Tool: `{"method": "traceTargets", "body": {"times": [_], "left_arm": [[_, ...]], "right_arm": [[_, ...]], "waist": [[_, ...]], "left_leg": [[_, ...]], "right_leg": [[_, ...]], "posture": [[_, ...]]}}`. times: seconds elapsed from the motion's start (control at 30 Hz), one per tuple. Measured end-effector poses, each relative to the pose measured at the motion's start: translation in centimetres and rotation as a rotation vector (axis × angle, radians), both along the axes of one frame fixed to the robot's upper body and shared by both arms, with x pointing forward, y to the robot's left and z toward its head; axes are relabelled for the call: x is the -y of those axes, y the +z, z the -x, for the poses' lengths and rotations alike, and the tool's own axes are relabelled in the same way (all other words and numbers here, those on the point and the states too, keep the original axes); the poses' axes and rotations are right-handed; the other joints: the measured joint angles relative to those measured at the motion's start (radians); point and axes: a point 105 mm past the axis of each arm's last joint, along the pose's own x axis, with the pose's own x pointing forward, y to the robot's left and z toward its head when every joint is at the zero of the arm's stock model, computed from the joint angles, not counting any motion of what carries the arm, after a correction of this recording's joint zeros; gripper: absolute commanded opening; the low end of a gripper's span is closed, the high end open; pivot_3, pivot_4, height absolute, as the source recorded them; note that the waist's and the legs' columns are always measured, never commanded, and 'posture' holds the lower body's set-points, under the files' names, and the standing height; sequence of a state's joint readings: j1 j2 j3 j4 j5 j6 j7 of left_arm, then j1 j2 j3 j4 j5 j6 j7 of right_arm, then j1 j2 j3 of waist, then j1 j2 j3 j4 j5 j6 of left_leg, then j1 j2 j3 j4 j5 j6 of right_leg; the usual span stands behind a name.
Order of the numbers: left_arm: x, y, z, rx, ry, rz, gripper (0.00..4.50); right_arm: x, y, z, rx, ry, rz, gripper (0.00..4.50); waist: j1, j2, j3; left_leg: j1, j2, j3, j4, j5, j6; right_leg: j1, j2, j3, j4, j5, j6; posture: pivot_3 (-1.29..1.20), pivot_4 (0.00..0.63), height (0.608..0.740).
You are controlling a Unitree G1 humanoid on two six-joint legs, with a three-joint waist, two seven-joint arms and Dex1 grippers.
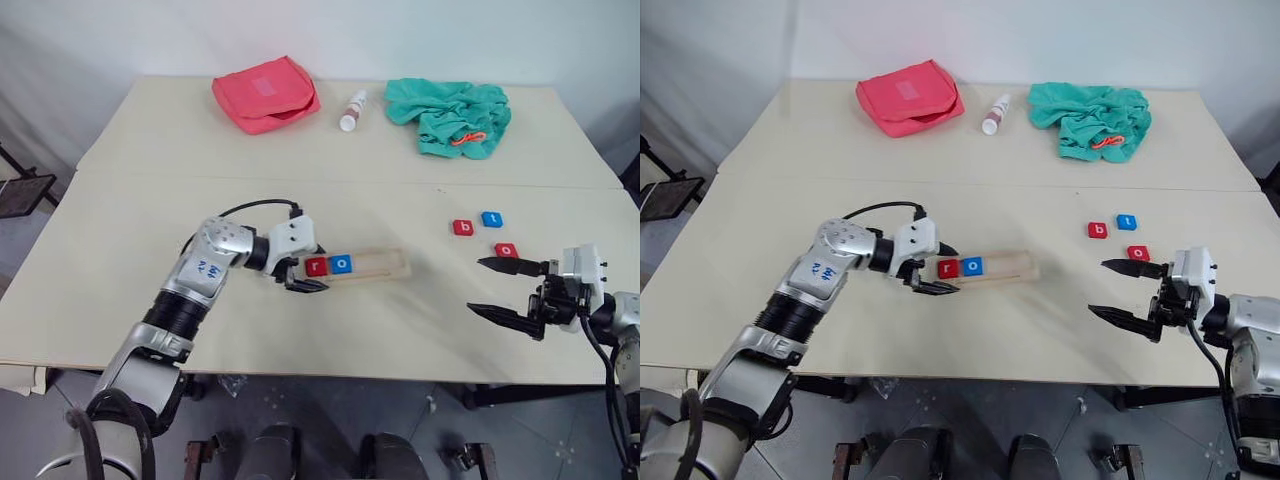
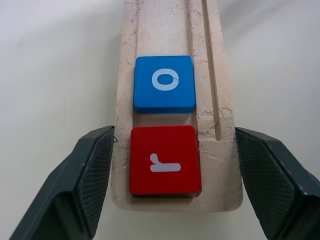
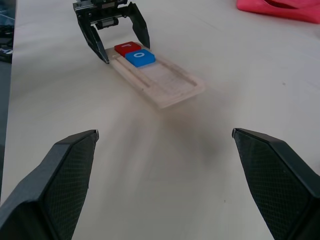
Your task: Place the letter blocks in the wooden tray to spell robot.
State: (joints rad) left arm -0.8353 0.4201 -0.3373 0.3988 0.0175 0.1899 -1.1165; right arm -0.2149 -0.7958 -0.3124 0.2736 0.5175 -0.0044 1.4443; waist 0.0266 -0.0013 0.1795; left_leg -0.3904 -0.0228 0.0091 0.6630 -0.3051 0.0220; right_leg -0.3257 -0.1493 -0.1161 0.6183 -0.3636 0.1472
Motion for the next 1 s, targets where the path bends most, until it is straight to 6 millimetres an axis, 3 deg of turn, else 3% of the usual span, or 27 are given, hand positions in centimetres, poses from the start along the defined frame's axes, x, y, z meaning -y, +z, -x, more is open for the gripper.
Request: {"method": "traceTargets", "body": {"times": [0.43,0.47,0.5,0.77,1.0], "left_arm": [[3.3,-1.1,1.8,-0.010,-0.067,-0.040,3.39],[3.5,-1.2,2.0,-0.010,-0.074,-0.039,4.11],[3.7,-1.2,2.1,-0.012,-0.069,-0.039,4.40],[3.9,-1.0,2.3,-0.011,-0.017,-0.030,4.46],[1.4,3.4,2.2,0.021,-0.036,0.151,4.46]], "right_arm": [[1.4,-0.4,1.0,-0.002,-0.061,0.009,4.50],[1.4,-0.4,1.0,-0.001,-0.061,0.009,4.50],[1.4,-0.4,1.0,-0.001,-0.062,0.009,4.50],[1.5,-0.2,0.8,0.007,-0.079,0.007,4.50],[2.3,-0.2,0.9,-0.005,-0.209,0.005,4.50]], "waist": [[0.000,0.000,0.000],[0.001,0.000,0.000],[0.001,0.000,0.000],[0.001,0.000,0.000],[0.003,0.000,0.000]], "left_leg": [[0.000,0.000,-0.002,0.000,0.000,0.000],[-0.001,0.000,-0.002,0.000,0.000,0.000],[0.000,0.000,-0.002,0.000,0.000,0.000],[0.000,0.000,-0.003,0.000,0.000,0.000],[-0.001,0.000,-0.006,0.000,0.000,0.000]], "right_leg": [[0.000,0.000,0.000,-0.001,0.000,0.000],[0.000,0.000,0.000,-0.001,0.000,0.000],[0.000,0.000,0.000,-0.001,0.000,0.000],[0.001,0.000,0.000,-0.002,0.000,0.000],[0.001,0.000,0.000,-0.003,0.000,0.000]], "posture": [[0.00,0.150,0.740],[0.00,0.150,0.740],[0.00,0.150,0.740],[0.00,0.150,0.740],[0.00,0.150,0.740]]}}
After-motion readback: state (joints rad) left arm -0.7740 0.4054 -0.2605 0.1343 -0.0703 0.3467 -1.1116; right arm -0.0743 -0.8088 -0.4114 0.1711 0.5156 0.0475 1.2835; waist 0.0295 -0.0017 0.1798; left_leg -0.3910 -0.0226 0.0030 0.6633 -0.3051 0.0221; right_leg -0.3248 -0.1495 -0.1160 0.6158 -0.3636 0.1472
